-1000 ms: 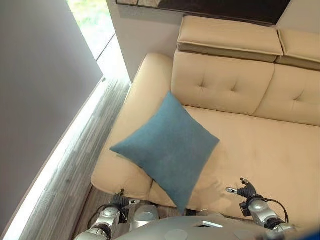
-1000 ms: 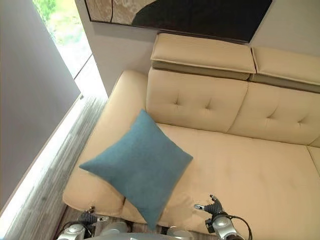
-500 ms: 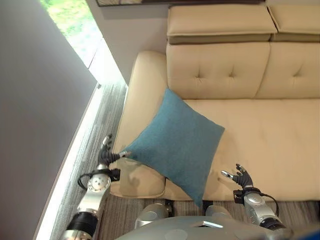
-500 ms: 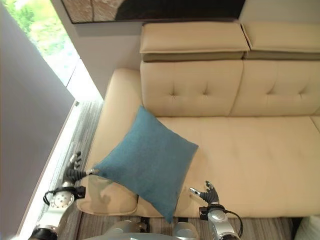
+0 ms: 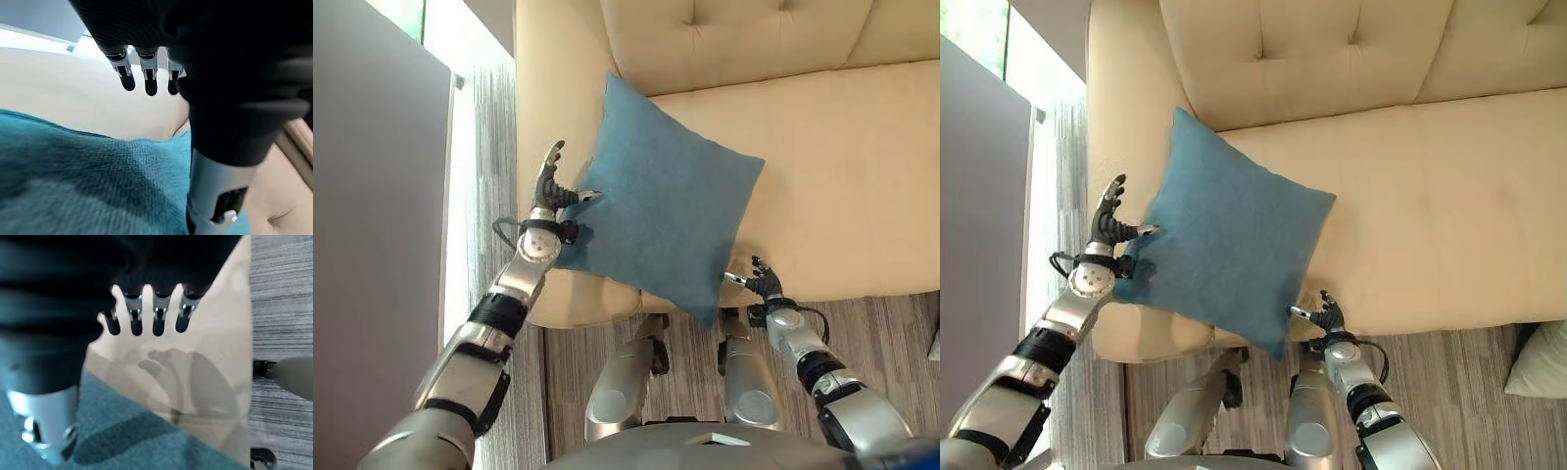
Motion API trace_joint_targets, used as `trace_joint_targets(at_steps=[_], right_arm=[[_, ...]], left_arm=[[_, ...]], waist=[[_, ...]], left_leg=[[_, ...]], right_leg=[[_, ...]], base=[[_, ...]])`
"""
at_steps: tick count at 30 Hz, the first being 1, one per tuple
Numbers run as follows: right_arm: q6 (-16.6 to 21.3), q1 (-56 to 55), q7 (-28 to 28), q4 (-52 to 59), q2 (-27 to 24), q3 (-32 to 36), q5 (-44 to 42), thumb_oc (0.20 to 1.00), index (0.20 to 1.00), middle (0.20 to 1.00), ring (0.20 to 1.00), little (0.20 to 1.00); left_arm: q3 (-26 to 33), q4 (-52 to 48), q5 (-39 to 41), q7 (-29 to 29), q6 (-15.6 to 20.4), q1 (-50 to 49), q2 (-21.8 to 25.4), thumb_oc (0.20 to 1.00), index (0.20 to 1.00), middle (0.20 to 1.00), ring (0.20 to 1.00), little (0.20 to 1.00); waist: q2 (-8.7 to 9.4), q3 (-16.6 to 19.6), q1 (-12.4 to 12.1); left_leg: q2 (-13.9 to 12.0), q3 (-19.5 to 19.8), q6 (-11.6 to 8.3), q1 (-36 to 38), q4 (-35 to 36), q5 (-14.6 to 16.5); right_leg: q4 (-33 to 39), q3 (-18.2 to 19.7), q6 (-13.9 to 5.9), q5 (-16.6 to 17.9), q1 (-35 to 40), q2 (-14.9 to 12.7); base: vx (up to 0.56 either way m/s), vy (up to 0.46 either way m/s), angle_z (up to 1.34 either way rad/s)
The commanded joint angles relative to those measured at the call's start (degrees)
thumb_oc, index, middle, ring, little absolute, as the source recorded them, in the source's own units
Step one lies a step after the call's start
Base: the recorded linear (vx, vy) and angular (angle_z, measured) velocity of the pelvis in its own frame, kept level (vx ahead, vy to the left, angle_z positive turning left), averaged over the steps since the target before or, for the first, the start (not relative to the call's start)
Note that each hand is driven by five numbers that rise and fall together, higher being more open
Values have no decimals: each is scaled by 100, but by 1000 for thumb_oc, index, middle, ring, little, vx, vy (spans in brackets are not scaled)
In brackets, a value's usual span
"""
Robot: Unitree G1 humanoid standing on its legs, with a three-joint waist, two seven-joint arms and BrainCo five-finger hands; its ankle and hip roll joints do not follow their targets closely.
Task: Pick up all the scattered cushions and arrange them neatly on the sofa.
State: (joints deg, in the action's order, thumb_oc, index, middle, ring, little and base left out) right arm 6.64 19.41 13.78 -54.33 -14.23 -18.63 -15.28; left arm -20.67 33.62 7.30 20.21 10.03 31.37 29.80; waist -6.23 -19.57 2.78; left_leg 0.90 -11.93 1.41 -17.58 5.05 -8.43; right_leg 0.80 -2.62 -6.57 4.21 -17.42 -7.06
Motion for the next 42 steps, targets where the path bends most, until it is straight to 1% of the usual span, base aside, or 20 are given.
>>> trace_joint_targets(at_steps=[1, 2, 3, 4, 7, 13, 16, 20, 21, 22, 23, 24, 25, 26, 29, 34, 36, 37, 38, 42], right_arm=[[184, -309, 81, 81, 167, -174, -182, 1000, 1000, 1000, 1000, 1000], [184, -309, 81, 81, 167, -174, -182, 1000, 1000, 1000, 1000, 1000], [175, -182, 90, 43, 195, -233, -235, 1000, 1000, 1000, 1000, 1000], [176, -156, 90, 36, 203, -238, -250, 1000, 1000, 1000, 1000, 1000], [183, -28, 87, -29, 266, -263, -349, 1000, 1000, 1000, 1000, 1000], [242, 128, 46, 23, 509, -374, -655, 1000, 1000, 1000, 1000, 1000], [268, 218, 38, 65, 712, -582, -738, 1000, 1000, 1000, 1000, 1000], [357, 418, 51, 187, 999, -859, -992, 1000, 1000, 1000, 1000, 1000], [422, 462, 49, 287, 1105, -964, -1145, 586, 586, 586, 586, 586], [459, 488, 40, 348, 1167, -1031, -1263, 275, 275, 275, 275, 275], [501, 515, 36, 412, 1215, -1079, -1372, 200, 200, 200, 200, 200], [591, 589, 28, 590, 1269, -1121, -1595, 200, 200, 200, 200, 200], [591, 590, 28, 590, 1269, -1121, -1596, 200, 200, 200, 200, 200], [713, 645, 48, 965, 1285, -1153, -1763, 200, 200, 200, 200, 200], [862, 733, 123, 1392, 1259, -1198, -1872, 200, 200, 200, 200, 200], [1028, 620, 143, 2394, 1041, -1079, -1937, 200, 200, 200, 200, 200], [1040, 314, 123, 2860, 877, -961, -1786, 200, 200, 200, 200, 200], [1038, 309, 125, 2864, 876, -963, -1784, 200, 200, 200, 200, 200], [1045, 168, 117, 3101, 784, -887, -1714, 200, 200, 200, 200, 200], [1113, -692, 104, 4527, 132, -267, -873, 200, 200, 200, 200, 200]], left_arm=[[110, 390, -170, -12, 61, 71, 186, 1000, 1000, 1000, 1000, 1000], [110, 390, -170, -12, 61, 71, 186, 1000, 1000, 1000, 1000, 1000], [-106, 538, -284, -98, -41, 282, 151, 1000, 1000, 1000, 1000, 1000], [-140, 532, -296, -135, -61, 294, 126, 1000, 1000, 1000, 1000, 1000], [-240, 455, -236, -231, -47, 251, -16, 1000, 1000, 1000, 1000, 1000], [-324, 209, 142, -350, 55, -66, -485, 1000, 1000, 1000, 1000, 1000], [-421, 115, 456, -357, 95, -197, -782, 1000, 1000, 1000, 1000, 1000], [-526, 36, 916, -255, 206, 12, -1008, 1000, 1000, 1000, 1000, 1000], [-562, -81, 1107, -223, 272, 91, -1074, 1000, 1000, 1000, 1000, 1000], [-575, -115, 1190, -182, 308, 123, -1101, 1000, 1000, 1000, 1000, 1000], [-579, -178, 1283, -162, 353, 142, -1119, 200, 200, 200, 200, 200], [-550, -301, 1430, -85, 417, 189, -1128, 200, 200, 200, 200, 200], [-550, -301, 1430, -85, 416, 189, -1128, 200, 200, 200, 200, 200], [-507, -534, 1512, 25, 483, 208, -1112, 200, 200, 200, 200, 200], [-429, -747, 1552, 200, 549, 223, -1122, 200, 200, 200, 200, 200], [-213, -1369, 1668, 281, 626, -46, -1161, 200, 200, 200, 200, 200], [-108, -1742, 1693, 212, 630, -359, -1209, 200, 200, 200, 200, 200], [-107, -1746, 1693, 212, 628, -363, -1209, 200, 200, 200, 200, 200], [-63, -1910, 1718, 157, 637, -523, -1236, 200, 200, 200, 200, 200], [246, -2955, 1198, -59, 599, -1516, -1031, 200, 200, 200, 200, 200]], waist=[[360, 544, -69], [360, 544, -69], [355, 511, -57], [351, 506, -61], [329, 478, -76], [222, 399, -139], [132, 341, -200], [68, 298, -266], [56, 291, -282], [54, 287, -290], [57, 292, -296], [67, 298, -311], [67, 296, -311], [83, 290, -311], [130, 274, -308], [272, 281, -263], [360, 343, -208], [360, 344, -208], [393, 368, -189], [580, 568, -87]], left_leg=[[189, 225, -258, -274, -632, 718], [189, 225, -258, -274, -632, 718], [207, 235, -264, -381, -670, 698], [212, 240, -266, -391, -676, 700], [227, 233, -267, -424, -696, 704], [274, 258, -264, -481, -712, 700], [290, 286, -281, -552, -718, 664], [292, 337, -302, -590, -695, 620], [293, 352, -313, -588, -679, 598], [290, 360, -318, -584, -670, 592], [291, 368, -324, -576, -660, 586], [289, 376, -331, -559, -653, 586], [289, 377, -331, -557, -652, 586], [278, 384, -344, -517, -634, 579], [268, 390, -347, -466, -636, 598], [221, 376, -322, -292, -674, 672], [214, 383, -285, -148, -667, 725], [214, 383, -285, -145, -666, 725], [205, 380, -269, -87, -663, 750], [150, 313, -143, 399, -746, 1011]], right_leg=[[16, -328, -275, 476, -561, -293], [16, -328, -275, 476, -561, -293], [22, -332, -286, 514, -645, -303], [19, -326, -287, 515, -661, -307], [12, -309, -296, 529, -697, -323], [17, -297, -287, 540, -751, -324], [33, -343, -277, 556, -786, -338], [70, -383, -263, 567, -790, -331], [87, -400, -265, 574, -785, -325], [101, -402, -266, 576, -777, -322], [107, -402, -267, 577, -772, -320], [123, -411, -271, 583, -753, -321], [123, -411, -271, 583, -752, -321], [133, -417, -269, 584, -724, -323], [131, -416, -272, 572, -678, -321], [114, -400, -272, 533, -504, -323], [105, -385, -271, 509, -388, -310], [106, -385, -272, 509, -386, -310], [99, -377, -274, 495, -336, -309], [7, -303, -308, 329, 93, -255]], base=[[-7, 7, 6], [-7, 17, 5], [0, 0, 0], [0, 0, 0], [0, 0, 0], [4, 11, 0], [-9, 10, 3], [-20, -4, 7], [-10, -15, 8], [-7, -15, 10], [-5, -18, 8], [-2, -15, 4], [0, 0, 0], [0, 0, 0], [-10, -5, 0], [0, 0, 0], [15, 0, 1], [0, 0, 0], [42, 26, -3], [73, 63, -10]])
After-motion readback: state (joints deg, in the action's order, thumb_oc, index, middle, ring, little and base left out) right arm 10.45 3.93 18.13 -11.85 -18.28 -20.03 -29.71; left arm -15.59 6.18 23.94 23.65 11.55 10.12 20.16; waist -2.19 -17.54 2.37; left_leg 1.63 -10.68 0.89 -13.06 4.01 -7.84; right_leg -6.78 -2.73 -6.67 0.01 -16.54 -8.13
